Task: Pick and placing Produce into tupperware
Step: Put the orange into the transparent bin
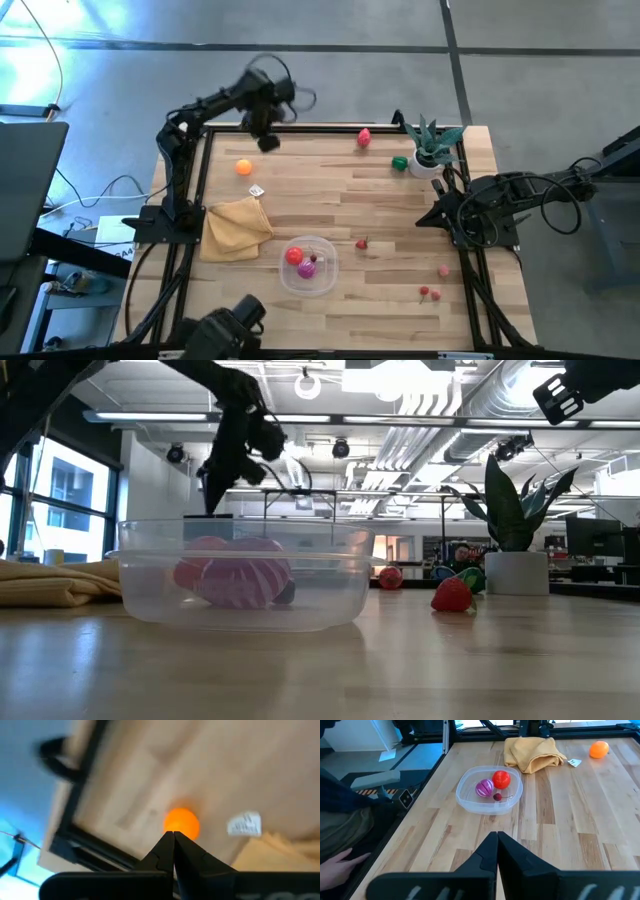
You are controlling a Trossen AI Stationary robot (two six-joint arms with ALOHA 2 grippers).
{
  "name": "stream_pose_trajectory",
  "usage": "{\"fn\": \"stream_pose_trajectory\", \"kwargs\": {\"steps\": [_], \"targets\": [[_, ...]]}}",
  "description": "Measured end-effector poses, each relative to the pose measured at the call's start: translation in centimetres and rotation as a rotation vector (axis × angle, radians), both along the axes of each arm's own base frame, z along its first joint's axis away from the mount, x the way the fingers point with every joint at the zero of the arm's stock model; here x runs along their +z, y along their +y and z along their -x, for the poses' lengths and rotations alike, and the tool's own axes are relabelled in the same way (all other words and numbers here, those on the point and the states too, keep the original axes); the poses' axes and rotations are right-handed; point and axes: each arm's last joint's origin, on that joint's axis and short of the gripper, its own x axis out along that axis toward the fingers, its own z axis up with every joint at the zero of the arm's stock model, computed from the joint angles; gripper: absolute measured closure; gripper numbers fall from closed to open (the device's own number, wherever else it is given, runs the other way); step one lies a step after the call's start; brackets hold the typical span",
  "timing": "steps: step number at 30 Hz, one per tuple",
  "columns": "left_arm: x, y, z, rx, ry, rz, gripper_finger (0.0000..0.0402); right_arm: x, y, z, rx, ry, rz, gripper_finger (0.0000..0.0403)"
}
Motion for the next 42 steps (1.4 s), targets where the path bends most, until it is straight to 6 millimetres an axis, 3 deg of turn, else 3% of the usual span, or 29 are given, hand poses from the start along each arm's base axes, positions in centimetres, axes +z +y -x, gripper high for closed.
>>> {"fn": "stream_pose_trajectory", "kwargs": {"steps": [3,7,18,23,35,42], "targets": [[-1.8,-1.6,0.3,0.009,0.059,0.057,0.0401,0.0,0.0,0.0,0.000,0.001,0.000,0.0402],[-2.6,-3.5,1.5,0.013,0.095,0.104,0.0401,0.0,0.0,0.0,0.000,0.000,0.000,0.0402],[-1.2,-7.9,4.9,-0.045,0.025,0.022,0.0401,0.0,0.0,0.0,0.000,0.001,0.000,0.0402],[-1.5,-8.3,5.3,-0.224,0.015,0.041,0.0401,0.0,0.0,0.0,0.000,0.001,0.000,0.0402],[-1.7,-7.3,3.9,-0.366,-0.179,-0.001,0.0398,0.0,0.0,0.0,0.000,0.000,0.000,0.0402],[-1.7,-7.2,4.0,-0.369,-0.125,-0.045,0.0322,0.0,0.0,0.0,0.000,0.001,0.000,0.0402]]}}
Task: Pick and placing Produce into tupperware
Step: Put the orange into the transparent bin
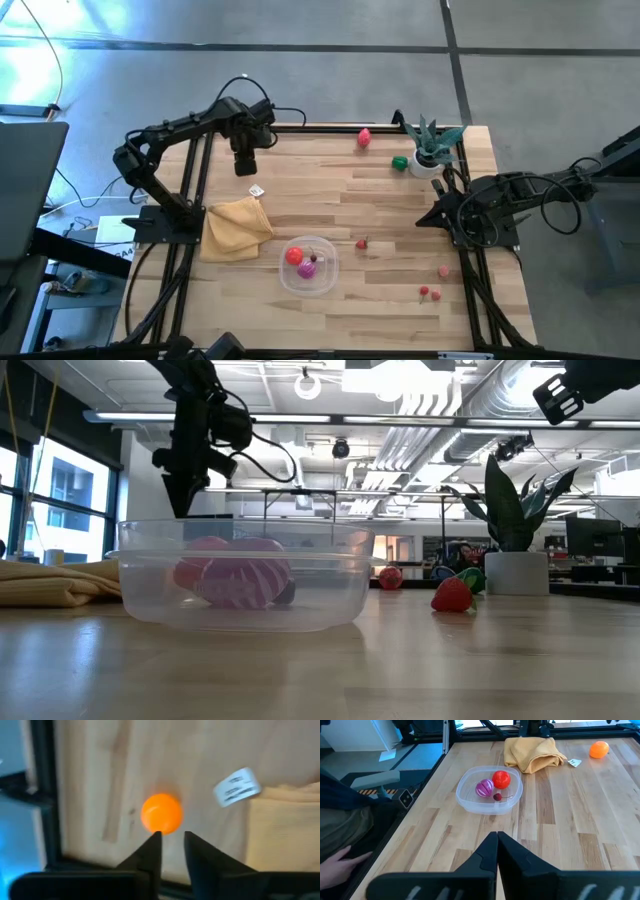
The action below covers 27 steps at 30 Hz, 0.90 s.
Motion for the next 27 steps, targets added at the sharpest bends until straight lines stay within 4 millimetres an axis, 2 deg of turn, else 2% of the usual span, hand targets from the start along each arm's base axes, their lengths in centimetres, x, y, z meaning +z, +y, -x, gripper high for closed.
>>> {"fn": "stream_pose_trajectory", "kwargs": {"steps": [5,9,12,16,27], "targets": [[-0.1,0.0,0.1,0.048,0.025,-0.026,0.0247,0.0,0.0,0.0,0.000,0.000,0.000,0.0402],[-2.0,-0.6,0.5,0.008,0.024,0.049,0.0205,0.0,0.0,0.0,0.000,0.000,0.000,0.0402],[-3.7,-1.1,1.2,0.000,0.068,0.099,0.0185,0.0,0.0,0.0,0.000,0.001,0.000,0.0402],[-4.8,-1.2,2.3,0.027,0.110,0.128,0.0165,0.0,0.0,0.0,0.000,0.000,0.000,0.0402],[-5.8,-0.2,2.0,0.039,0.057,0.006,0.0106,0.0,0.0,0.0,0.000,0.000,0.000,0.0402]]}}
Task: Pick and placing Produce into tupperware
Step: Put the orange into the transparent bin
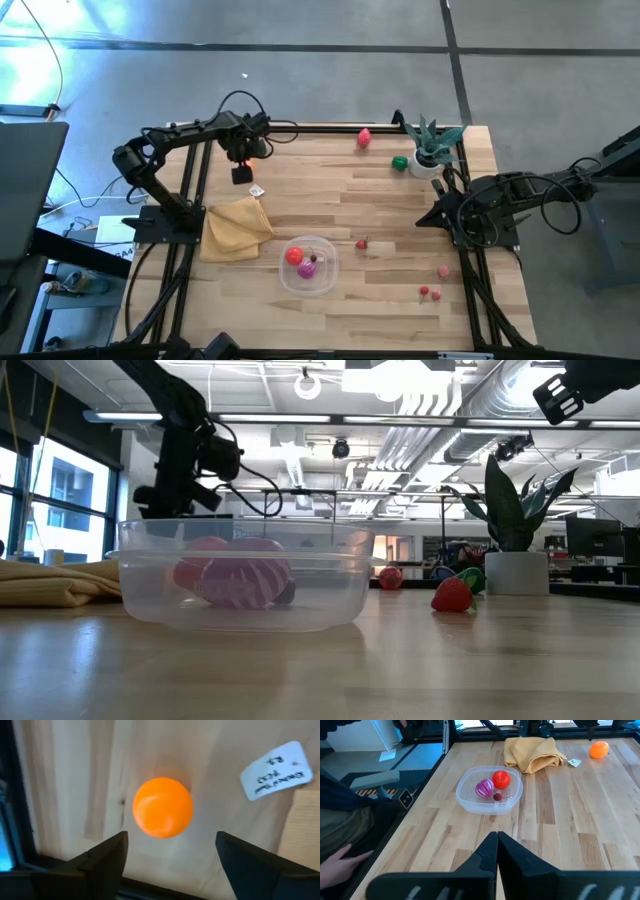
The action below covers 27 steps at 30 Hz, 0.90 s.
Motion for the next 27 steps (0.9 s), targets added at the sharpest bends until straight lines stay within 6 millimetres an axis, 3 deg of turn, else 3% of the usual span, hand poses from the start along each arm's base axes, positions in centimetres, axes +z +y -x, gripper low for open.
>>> {"fn": "stream_pose_trajectory", "kwargs": {"steps": [10,17,27], "targets": [[0.0,0.4,-0.3,0.000,-0.022,-0.046,0.0053,0.0,0.0,0.0,0.000,0.000,0.000,0.0402],[-0.1,0.5,-0.4,-0.002,-0.040,-0.057,0.0053,0.0,0.0,0.0,0.000,0.000,0.000,0.0402],[-2.1,0.0,0.0,-0.001,-0.040,-0.051,0.0058,0.0,0.0,0.0,0.000,0.000,0.000,0.0402]]}}
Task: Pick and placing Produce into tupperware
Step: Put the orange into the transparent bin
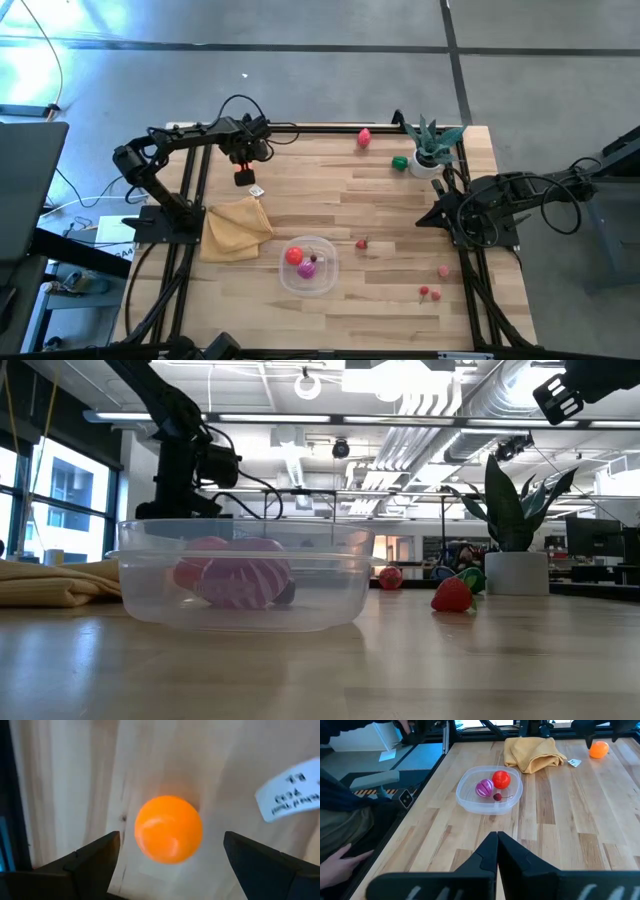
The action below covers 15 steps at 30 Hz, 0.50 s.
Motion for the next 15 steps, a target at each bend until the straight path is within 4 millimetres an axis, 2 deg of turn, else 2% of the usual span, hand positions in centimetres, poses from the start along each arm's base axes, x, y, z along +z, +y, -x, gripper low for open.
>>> {"fn": "stream_pose_trajectory", "kwargs": {"steps": [15], "targets": [[-2.9,0.5,-0.4,-0.001,0.027,0.025,0.0059,0.0,0.0,0.0,0.000,0.000,0.000,0.0402]]}}
